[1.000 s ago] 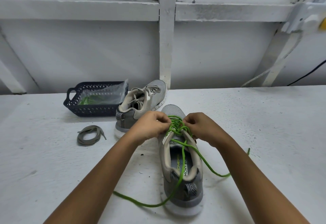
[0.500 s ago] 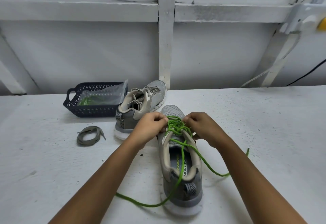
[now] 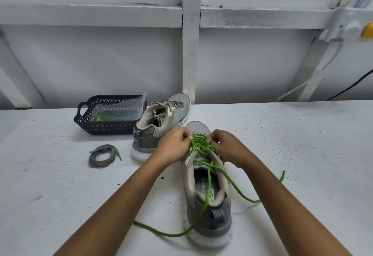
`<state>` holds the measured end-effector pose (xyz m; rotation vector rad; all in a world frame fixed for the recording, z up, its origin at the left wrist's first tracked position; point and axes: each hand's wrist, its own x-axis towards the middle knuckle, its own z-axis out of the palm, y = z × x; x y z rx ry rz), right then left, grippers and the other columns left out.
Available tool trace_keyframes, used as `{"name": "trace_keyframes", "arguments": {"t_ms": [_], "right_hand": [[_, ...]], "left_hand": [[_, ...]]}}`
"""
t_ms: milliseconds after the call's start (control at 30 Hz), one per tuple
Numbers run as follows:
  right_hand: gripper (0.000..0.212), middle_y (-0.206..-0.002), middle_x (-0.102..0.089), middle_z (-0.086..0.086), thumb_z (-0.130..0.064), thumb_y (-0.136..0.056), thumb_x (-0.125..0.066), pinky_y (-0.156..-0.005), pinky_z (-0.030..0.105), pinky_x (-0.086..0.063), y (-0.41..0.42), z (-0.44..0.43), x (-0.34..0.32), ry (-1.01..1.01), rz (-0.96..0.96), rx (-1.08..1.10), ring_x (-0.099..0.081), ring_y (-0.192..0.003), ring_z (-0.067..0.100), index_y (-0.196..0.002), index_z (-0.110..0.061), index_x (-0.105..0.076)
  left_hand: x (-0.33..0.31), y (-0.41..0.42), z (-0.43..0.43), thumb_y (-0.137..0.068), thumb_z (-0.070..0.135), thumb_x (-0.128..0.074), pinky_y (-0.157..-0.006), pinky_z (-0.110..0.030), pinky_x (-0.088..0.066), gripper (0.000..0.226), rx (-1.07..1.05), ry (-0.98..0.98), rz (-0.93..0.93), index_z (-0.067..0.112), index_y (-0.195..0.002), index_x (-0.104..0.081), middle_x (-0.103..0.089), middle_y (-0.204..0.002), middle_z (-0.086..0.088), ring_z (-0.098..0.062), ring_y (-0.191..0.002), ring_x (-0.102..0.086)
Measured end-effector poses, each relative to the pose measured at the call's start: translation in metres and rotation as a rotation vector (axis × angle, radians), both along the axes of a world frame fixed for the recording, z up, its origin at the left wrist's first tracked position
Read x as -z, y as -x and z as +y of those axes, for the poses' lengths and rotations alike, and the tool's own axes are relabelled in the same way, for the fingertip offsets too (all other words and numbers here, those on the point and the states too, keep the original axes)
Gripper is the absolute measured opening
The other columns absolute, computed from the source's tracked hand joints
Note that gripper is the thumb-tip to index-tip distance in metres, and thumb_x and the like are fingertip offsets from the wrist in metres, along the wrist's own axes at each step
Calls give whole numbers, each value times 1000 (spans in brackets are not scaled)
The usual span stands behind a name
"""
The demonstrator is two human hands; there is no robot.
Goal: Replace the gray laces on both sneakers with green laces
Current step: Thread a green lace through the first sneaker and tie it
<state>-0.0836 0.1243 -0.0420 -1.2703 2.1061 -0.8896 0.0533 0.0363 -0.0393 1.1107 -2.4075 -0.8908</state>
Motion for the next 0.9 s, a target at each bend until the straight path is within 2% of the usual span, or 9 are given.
{"name": "trace_keyframes", "arguments": {"t_ms": [100,200,267,333,433,500,567,733,900], "right_hand": [[10,-79,-54,-1,-17,-97,-45,-41,23,-40,0,-1,4,42,-6,41,-51,-55,18,-92,-12,-53],[9,-82,-54,-1,-20,-97,-46,-48,25,-41,-1,-3,7,70,25,48,-51,-60,16,-91,-15,-52],[11,-82,-55,0,-21,-97,-47,-43,21,-41,-1,-3,7,98,5,71,-51,-59,14,-93,-13,-53],[15,-78,-57,-1,-20,-98,-47,-38,20,-44,1,0,7,129,-36,117,-55,-58,16,-94,-10,-57],[10,-81,-62,-4,-17,-93,-54,-60,25,-50,5,3,10,151,66,111,-59,-72,17,-91,-12,-63],[8,-87,-66,-3,-19,-89,-60,-72,25,-45,5,2,13,139,123,86,-58,-81,13,-90,-15,-67],[9,-90,-68,-2,-21,-88,-63,-73,26,-45,4,0,14,138,134,79,-57,-81,12,-91,-15,-69],[8,-91,-66,2,-16,-89,-58,-77,32,-48,3,-2,11,129,180,39,-59,-81,17,-91,-14,-66],[16,-99,-65,5,-17,-94,-46,-76,32,-43,6,-5,10,32,315,-42,-58,-89,23,-99,-10,-60]], "left_hand": [[1,0,0,-95,22,-49,-75,-28,-38,9,-25,-4,16,20,-88,-55,-62,-97,0,-18,-91,-57],[4,1,-1,-94,22,-51,-76,-31,-42,11,-32,-39,45,21,-83,-54,-62,-90,1,-18,-83,-56],[6,0,-2,-93,19,-53,-75,-33,-45,16,-30,-107,127,22,-77,-54,-58,-79,4,-18,-77,-54],[7,-2,-2,-93,15,-53,-74,-30,-44,13,-27,-121,181,19,-82,-57,-57,-81,5,-17,-78,-55],[9,-4,-2,-91,11,-56,-73,-18,-37,14,-13,-8,146,9,-100,-66,-56,-94,2,-13,-85,-55],[11,-5,-2,-88,10,-60,-70,-15,-36,14,-6,26,142,8,-98,-69,-57,-94,1,-12,-84,-56],[10,-5,-2,-86,10,-62,-67,-14,-35,10,-13,33,155,9,-92,-70,-56,-89,2,-12,-80,-56],[11,-4,-4,-87,15,-61,-73,-24,-41,6,-3,77,118,16,-86,-66,-60,-93,1,-14,-81,-57],[12,-2,-7,-90,18,-58,-70,-24,-38,10,-33,120,79,16,-91,-67,-66,-99,0,-15,-87,-60]]}}
